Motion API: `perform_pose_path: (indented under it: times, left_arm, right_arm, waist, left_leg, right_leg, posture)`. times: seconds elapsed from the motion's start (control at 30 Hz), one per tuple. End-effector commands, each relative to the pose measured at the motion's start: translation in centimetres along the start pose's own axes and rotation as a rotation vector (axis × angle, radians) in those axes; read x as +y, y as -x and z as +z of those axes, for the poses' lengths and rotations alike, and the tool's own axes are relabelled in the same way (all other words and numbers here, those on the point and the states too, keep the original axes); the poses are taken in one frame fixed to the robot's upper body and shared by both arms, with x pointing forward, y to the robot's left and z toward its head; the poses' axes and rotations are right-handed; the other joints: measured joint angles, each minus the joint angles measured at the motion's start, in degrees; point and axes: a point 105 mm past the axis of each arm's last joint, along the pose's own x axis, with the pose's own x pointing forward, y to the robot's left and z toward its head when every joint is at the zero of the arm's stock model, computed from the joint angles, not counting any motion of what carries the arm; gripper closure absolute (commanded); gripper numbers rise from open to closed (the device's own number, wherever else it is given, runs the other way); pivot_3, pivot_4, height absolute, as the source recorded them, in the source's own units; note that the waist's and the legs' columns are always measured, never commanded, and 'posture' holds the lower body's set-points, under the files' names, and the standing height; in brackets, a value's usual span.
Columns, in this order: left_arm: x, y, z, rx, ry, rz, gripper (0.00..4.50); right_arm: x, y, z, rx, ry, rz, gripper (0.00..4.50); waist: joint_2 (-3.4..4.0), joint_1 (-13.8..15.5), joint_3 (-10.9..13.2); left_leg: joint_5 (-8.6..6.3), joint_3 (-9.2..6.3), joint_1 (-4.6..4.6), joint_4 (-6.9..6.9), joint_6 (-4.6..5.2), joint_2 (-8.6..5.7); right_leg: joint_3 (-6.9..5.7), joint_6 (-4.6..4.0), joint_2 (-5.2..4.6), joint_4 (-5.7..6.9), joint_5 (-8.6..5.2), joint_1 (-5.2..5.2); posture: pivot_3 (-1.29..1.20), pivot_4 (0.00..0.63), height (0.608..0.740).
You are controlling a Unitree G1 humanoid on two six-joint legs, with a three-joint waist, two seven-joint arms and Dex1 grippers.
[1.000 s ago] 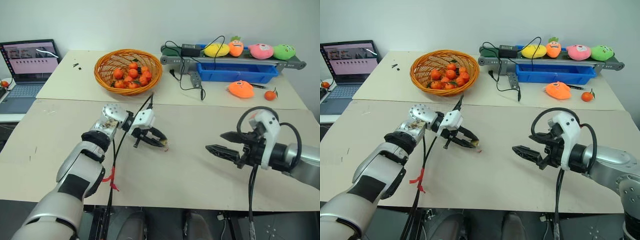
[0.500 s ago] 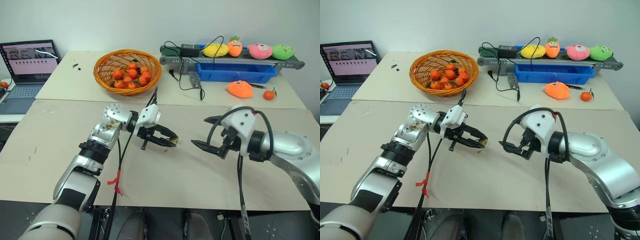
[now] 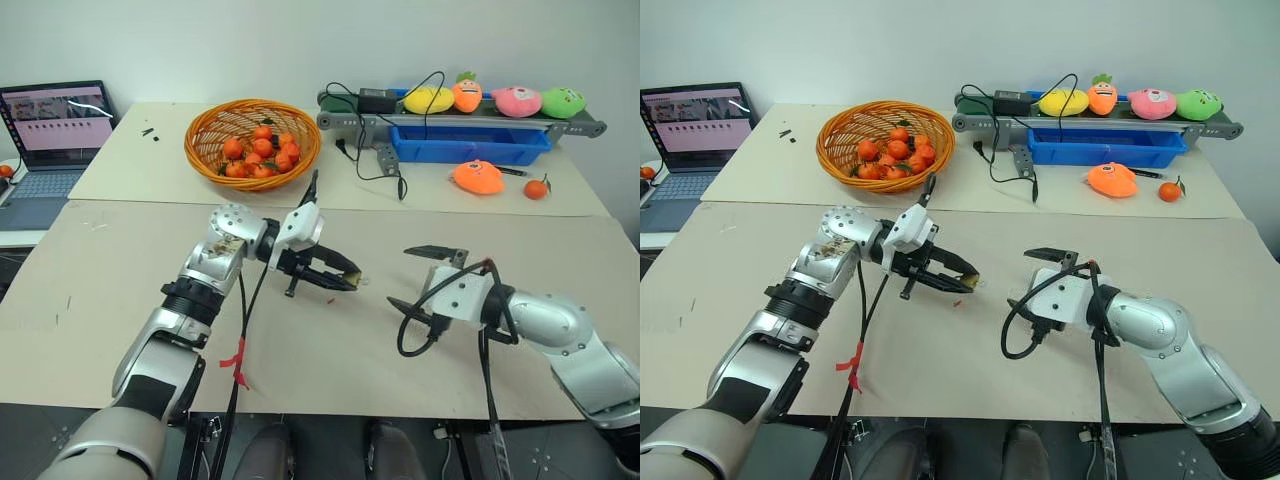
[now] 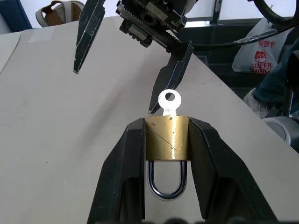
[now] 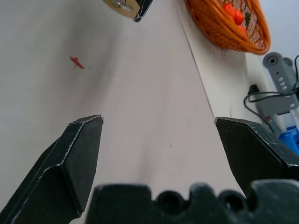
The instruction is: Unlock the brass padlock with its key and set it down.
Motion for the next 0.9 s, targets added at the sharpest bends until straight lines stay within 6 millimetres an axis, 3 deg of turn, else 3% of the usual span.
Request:
perform_pose_path:
  times: [0.03, 0.23, 0.7, 0.9]
  left_arm:
    - [0.0, -0.2, 1.1, -0.014, -0.049, -0.015, 3.67]
    - [0.1, -0.3, 1.0, -0.015, -0.052, -0.018, 3.67]
    - [0.2, -0.8, 1.1, -0.028, -0.051, -0.029, 3.67]
    - [1.3, -0.3, 2.8, -0.092, 0.073, -0.045, 3.67]
  right_arm:
    - [-0.6, 0.1, 2.0, -0.071, 0.046, -0.031, 0.53]
    - [-0.9, 0.2, 2.3, -0.077, 0.039, -0.031, 2.42]
    - [-1.1, 0.3, 4.0, -0.139, 0.133, -0.052, 2.42]
    - [-0.7, 0.7, 3.7, -0.128, 0.282, -0.053, 2.42]
  waist:
    - [0.00, 0.06, 0.00]
    - [0.00, 0.13, 0.00]
    - [0.00, 0.14, 0.00]
    - [0.00, 0.19, 0.00]
  left_leg:
    - [0.00, 0.00, 0.00, 0.00, 0.00, 0.00]
    - [0.00, -0.05, 0.00, 0.00, 0.00, -0.01]
    - [0.00, -0.06, 0.01, 0.00, 0.00, -0.01]
    - [0.00, -0.02, -0.01, 0.00, 0.00, -0.03]
  right_leg:
    - [0.00, 0.00, -0.01, 0.00, 0.00, 0.00]
    - [0.00, 0.00, 0.00, 0.00, 0.00, 0.01]
    - [0.00, 0.00, 0.00, 0.00, 0.00, 0.01]
    - [-0.01, 0.00, 0.00, 0.01, 0.00, 0.01]
  posture:
    - [0.00, 0.150, 0.740]
    - [0.00, 0.150, 0.740]
    - [0.00, 0.150, 0.740]
    - [0.00, 0.150, 0.740]
